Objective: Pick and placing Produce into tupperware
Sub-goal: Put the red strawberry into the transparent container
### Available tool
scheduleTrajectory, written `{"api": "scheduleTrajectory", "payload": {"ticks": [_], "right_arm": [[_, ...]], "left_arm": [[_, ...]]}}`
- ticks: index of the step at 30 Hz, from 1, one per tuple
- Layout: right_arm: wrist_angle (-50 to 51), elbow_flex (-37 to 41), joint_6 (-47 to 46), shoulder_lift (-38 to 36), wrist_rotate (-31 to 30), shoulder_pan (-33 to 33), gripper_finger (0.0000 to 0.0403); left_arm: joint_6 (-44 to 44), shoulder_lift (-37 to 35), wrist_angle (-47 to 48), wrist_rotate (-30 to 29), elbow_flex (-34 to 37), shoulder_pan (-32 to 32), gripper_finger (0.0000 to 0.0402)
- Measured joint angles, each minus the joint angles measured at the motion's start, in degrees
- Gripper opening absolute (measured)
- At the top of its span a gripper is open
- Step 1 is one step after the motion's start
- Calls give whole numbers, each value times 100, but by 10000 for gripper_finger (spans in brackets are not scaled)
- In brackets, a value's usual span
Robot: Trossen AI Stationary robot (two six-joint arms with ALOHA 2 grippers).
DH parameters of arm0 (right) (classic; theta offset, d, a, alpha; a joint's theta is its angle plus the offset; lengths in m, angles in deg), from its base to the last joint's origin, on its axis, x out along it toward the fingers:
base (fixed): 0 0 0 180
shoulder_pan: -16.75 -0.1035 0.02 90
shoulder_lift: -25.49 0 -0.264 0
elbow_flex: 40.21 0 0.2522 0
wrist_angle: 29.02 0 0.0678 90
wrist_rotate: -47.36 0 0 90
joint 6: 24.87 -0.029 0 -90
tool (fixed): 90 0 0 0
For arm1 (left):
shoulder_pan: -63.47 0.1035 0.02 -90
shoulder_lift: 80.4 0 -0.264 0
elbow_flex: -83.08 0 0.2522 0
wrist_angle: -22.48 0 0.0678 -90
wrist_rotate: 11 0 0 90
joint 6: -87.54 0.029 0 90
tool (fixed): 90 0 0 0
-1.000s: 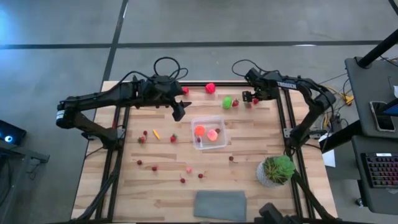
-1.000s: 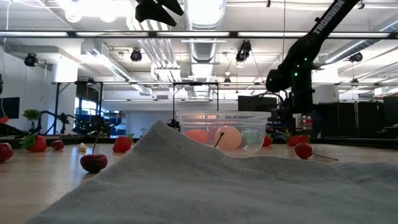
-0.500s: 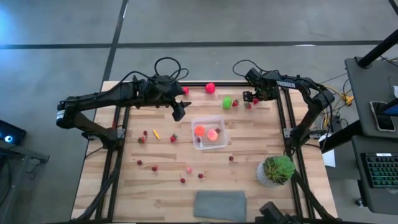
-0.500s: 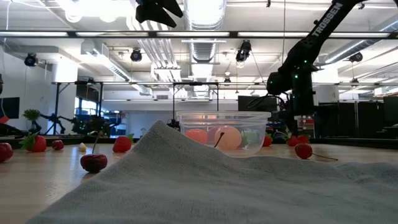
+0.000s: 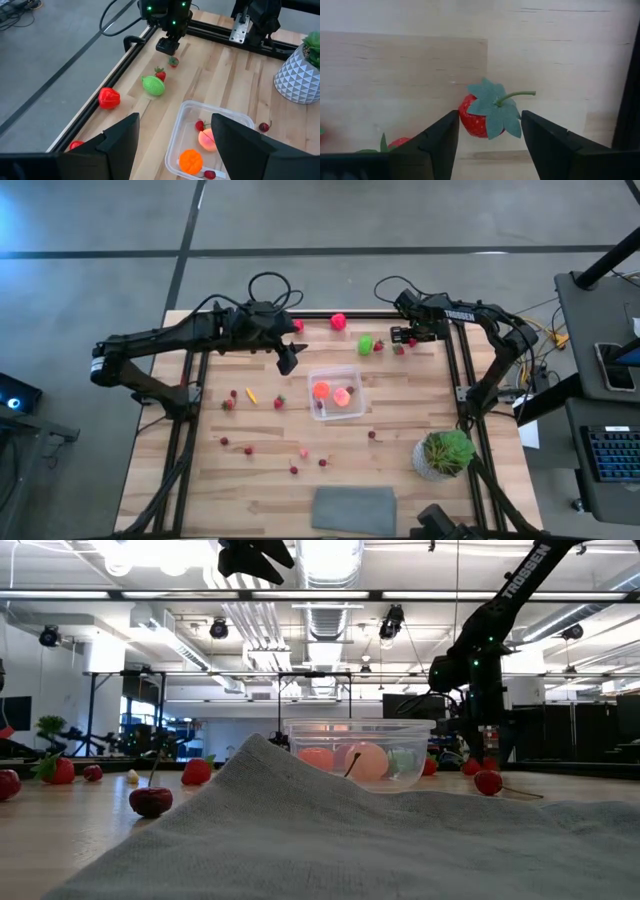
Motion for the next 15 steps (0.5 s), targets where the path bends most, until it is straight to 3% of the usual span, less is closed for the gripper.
{"api": "scheduleTrajectory", "payload": {"ticks": [15], "right_arm": [[-35,2,20,15,3,0,153]], "left_arm": [[-4,0,0,-1,0,0,233]]}}
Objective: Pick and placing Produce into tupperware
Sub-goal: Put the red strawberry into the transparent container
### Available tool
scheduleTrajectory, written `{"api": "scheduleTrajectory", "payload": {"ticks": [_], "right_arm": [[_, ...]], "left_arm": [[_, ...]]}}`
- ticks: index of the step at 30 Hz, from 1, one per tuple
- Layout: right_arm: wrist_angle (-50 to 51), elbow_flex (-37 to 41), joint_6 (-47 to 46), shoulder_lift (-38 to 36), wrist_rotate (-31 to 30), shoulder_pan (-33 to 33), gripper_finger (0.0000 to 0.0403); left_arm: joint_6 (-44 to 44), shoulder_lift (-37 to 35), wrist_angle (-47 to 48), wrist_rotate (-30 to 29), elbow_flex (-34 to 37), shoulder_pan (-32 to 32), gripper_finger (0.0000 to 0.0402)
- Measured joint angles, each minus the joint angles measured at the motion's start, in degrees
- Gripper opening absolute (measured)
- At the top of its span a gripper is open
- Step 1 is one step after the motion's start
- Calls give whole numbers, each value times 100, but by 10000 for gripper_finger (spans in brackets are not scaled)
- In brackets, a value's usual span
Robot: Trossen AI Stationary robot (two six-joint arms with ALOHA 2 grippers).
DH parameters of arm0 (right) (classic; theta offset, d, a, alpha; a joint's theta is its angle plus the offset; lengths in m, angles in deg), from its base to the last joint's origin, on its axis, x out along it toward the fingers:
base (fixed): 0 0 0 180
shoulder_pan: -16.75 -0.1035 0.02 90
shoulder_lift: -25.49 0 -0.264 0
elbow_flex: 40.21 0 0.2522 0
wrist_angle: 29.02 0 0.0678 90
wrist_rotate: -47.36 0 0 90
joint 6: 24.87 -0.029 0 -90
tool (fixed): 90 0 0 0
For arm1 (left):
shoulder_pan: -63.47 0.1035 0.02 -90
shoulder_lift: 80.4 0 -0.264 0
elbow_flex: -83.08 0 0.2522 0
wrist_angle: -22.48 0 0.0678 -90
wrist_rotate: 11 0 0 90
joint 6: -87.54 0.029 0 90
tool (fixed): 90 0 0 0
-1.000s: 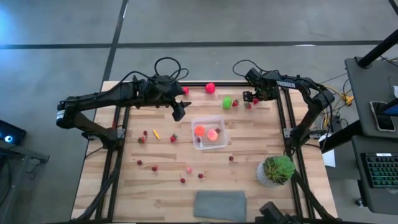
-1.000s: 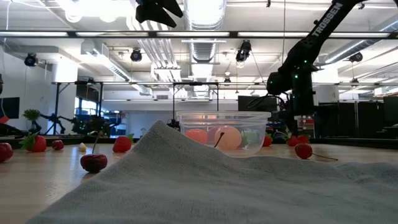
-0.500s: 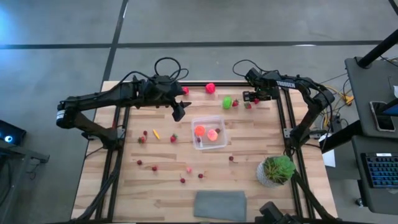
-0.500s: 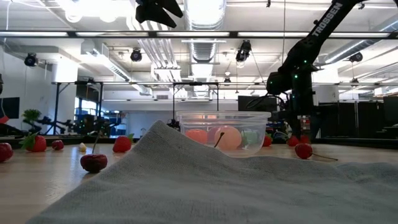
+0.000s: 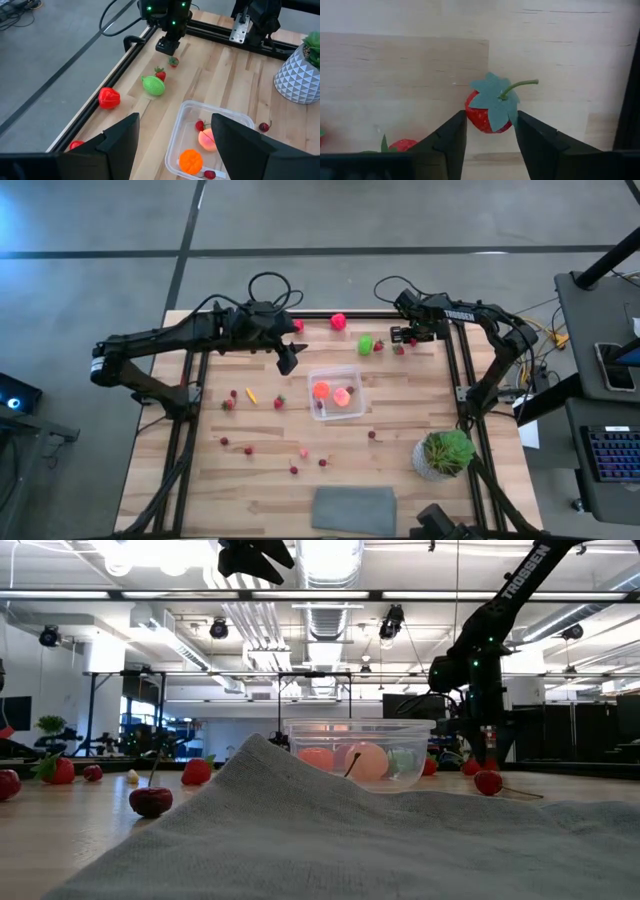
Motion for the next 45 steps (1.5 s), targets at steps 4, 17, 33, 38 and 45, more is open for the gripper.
{"api": "scheduleTrajectory", "payload": {"ticks": [4,17,33,38,45], "right_arm": [[2,0,49,-2,8,-6,145],[39,-6,151,-1228,1109,-666,137],[-1252,-15,92,-1728,2739,-3765,137],[-1741,-15,74,-1105,2392,-3947,150],[-1924,-240,85,-568,2163,-3969,214]], "left_arm": [[0,0,0,1,0,0,233],[0,0,-2,1,0,0,233],[-64,2,-2,4,2,0,233],[-251,2,-2,34,2,-2,233],[-259,2,27,39,2,-2,233]]}}
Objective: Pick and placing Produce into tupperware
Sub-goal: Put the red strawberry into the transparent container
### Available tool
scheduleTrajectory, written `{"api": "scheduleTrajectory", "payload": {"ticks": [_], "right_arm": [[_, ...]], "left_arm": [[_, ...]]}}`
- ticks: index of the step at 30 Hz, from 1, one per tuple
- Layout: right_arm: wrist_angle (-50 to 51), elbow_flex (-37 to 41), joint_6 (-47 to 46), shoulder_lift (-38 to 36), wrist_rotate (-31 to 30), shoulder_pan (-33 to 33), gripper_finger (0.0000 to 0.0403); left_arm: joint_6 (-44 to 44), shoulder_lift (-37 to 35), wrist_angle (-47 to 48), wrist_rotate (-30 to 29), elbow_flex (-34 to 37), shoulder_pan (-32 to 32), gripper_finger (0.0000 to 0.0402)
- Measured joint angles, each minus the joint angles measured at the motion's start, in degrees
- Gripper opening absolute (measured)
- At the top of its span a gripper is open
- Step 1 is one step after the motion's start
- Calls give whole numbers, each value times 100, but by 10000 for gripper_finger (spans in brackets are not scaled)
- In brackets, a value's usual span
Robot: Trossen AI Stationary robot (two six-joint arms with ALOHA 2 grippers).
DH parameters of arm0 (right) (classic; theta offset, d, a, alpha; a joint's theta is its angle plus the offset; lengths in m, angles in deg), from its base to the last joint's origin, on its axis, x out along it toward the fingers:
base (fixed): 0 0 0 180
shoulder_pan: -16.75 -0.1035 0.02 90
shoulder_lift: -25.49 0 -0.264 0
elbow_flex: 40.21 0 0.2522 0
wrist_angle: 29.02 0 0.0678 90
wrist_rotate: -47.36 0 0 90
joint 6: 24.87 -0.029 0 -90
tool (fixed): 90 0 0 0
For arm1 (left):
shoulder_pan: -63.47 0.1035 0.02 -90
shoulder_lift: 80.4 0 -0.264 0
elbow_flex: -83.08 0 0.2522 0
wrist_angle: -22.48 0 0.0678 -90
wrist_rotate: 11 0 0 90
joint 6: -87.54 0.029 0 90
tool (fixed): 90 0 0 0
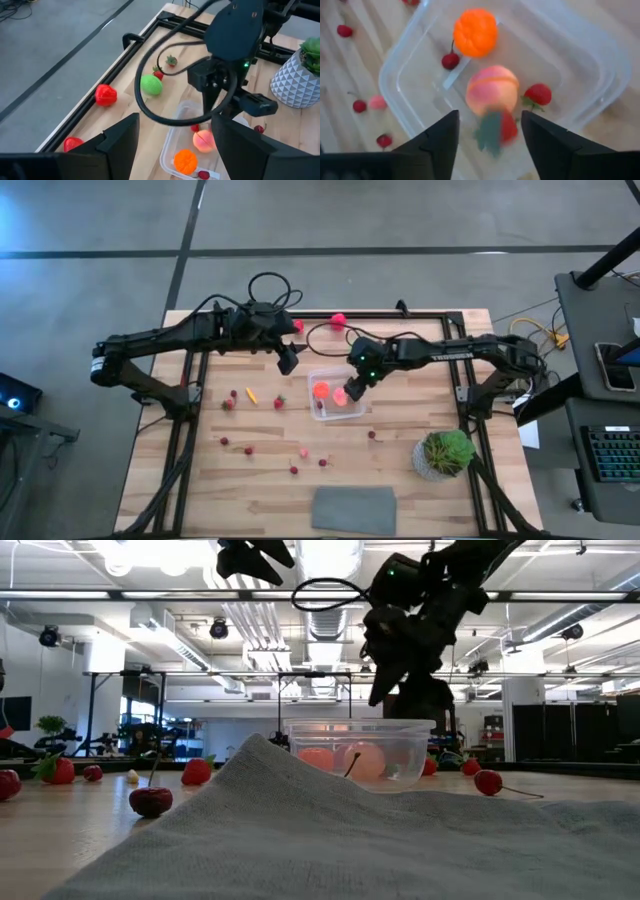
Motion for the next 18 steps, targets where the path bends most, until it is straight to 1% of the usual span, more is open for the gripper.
{"api": "scheduleTrajectory", "payload": {"ticks": [4,8,15,18], "right_arm": [[-6,-255,159,-32,-195,47,252],[165,-544,319,-219,-570,123,275],[995,-1113,723,-408,-1188,274,286],[1319,-1258,751,-494,-1435,343,283]], "left_arm": [[-95,0,310,4,0,0,233],[-98,0,622,4,0,0,233],[-108,-71,942,10,3,-4,233],[-120,-147,1087,7,181,-4,233]]}}
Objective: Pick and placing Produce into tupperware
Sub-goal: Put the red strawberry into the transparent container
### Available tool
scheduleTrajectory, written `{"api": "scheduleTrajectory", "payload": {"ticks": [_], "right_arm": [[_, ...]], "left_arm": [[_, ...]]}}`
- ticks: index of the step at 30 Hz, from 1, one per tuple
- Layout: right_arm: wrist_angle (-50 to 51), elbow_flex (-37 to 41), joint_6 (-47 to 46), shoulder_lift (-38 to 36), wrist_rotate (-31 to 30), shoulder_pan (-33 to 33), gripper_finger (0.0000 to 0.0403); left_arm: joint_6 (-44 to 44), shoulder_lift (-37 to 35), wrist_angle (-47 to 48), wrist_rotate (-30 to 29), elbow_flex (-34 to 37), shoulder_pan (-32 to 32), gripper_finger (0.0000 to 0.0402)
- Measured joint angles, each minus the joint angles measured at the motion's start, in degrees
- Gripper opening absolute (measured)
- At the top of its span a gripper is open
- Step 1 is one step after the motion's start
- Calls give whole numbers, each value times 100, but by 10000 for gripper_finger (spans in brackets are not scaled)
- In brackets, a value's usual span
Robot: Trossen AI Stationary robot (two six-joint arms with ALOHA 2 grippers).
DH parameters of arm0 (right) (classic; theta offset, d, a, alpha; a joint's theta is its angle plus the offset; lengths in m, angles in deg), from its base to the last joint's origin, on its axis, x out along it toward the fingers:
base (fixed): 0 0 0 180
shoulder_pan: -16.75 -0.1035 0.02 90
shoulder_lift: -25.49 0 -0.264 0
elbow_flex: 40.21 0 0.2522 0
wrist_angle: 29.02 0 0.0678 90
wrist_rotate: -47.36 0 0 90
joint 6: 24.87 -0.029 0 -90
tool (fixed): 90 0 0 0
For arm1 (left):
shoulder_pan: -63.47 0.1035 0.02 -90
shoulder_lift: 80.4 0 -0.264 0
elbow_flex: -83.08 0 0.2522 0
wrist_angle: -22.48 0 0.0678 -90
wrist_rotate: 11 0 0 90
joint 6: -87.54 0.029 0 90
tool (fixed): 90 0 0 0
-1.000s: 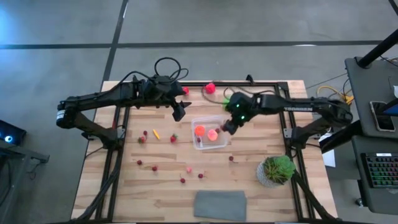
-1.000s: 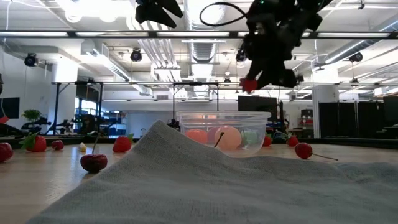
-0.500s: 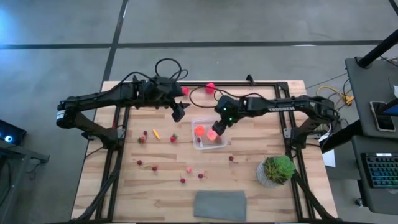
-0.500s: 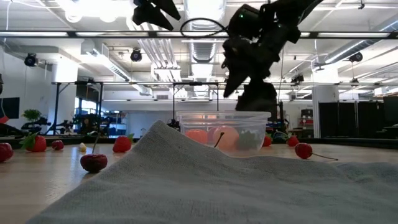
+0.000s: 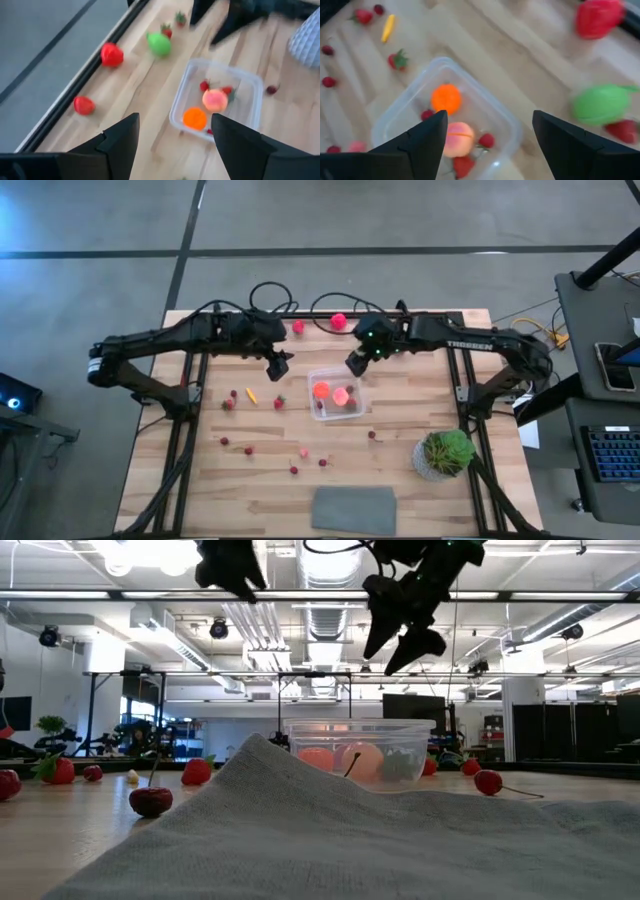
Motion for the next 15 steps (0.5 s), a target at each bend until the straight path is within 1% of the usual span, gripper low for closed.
{"api": "scheduleTrajectory", "payload": {"ticks": [2,5,8,11,13,15], "right_arm": [[134,-47,0,-69,-214,33,282],[270,-93,1,-164,-460,88,283],[284,-106,-1,-241,-501,164,286],[326,-106,34,-292,-499,248,287],[340,-106,88,-310,-498,317,287],[335,-106,143,-315,-499,379,287]], "left_arm": [[-141,-84,-1,-12,300,23,233],[-586,-183,47,-29,895,132,233],[-1047,-242,103,-48,1581,225,233],[-1133,-302,169,-5,2203,221,233],[-971,-316,89,236,2530,196,233],[-665,-316,-139,657,2790,147,233]]}}
